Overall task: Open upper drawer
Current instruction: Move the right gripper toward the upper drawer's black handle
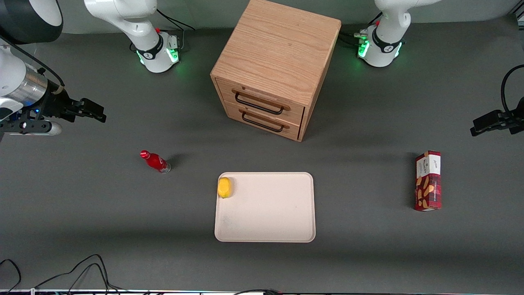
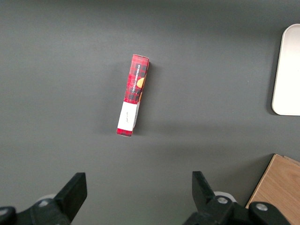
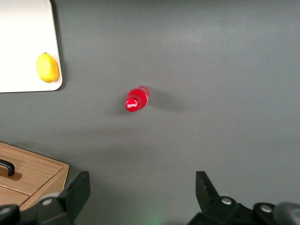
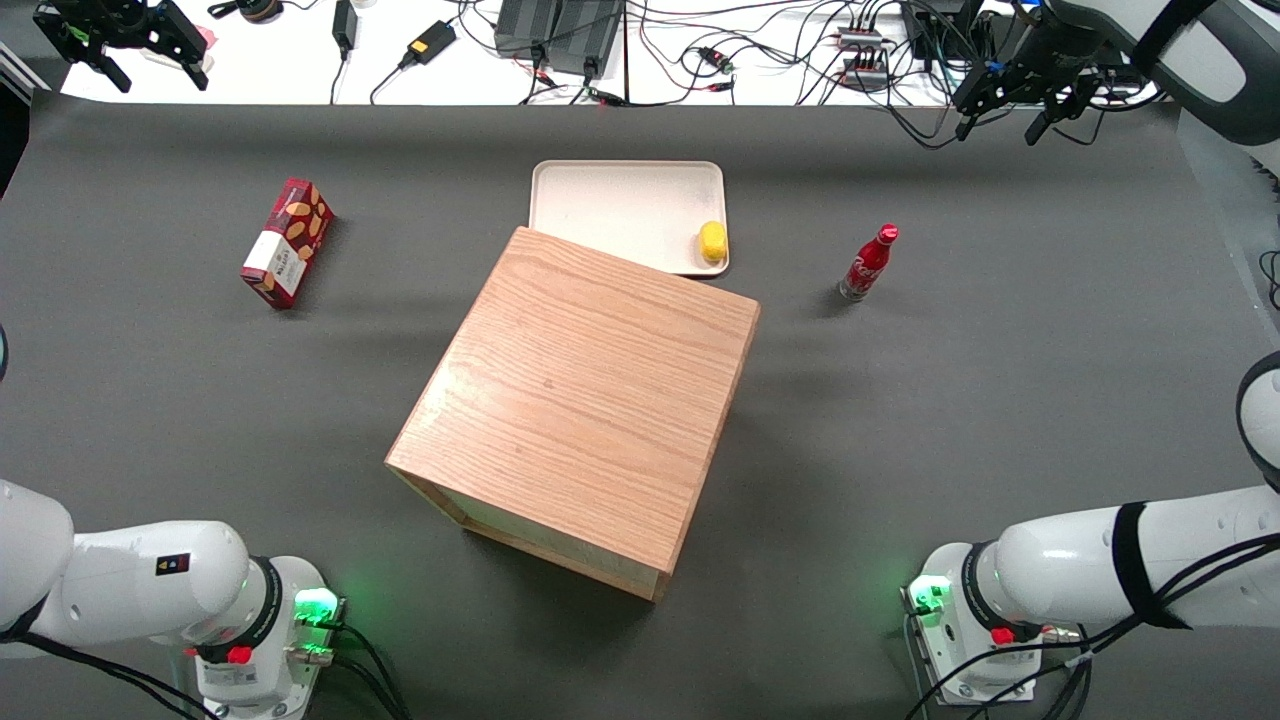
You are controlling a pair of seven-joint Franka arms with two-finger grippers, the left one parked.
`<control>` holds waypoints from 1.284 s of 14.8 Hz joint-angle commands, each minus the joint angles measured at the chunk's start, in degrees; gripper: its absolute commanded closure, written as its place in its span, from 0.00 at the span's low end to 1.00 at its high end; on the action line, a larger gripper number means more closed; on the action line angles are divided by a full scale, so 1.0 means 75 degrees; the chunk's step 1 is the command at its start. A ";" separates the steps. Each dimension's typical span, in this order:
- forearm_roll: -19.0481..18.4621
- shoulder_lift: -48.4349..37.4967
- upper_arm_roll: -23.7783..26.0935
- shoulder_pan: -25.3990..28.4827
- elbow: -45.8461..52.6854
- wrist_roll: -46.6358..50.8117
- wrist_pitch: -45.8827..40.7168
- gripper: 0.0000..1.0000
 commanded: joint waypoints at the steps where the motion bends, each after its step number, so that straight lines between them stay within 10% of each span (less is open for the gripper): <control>1: -0.0115 -0.0057 0.0021 -0.0004 0.0022 0.0102 -0.0104 0.00; 8: -0.0033 0.0048 0.0080 0.0148 0.0173 -0.0026 -0.0151 0.00; 19: -0.0091 0.0973 0.2069 0.0195 0.1169 -0.0074 -0.0046 0.00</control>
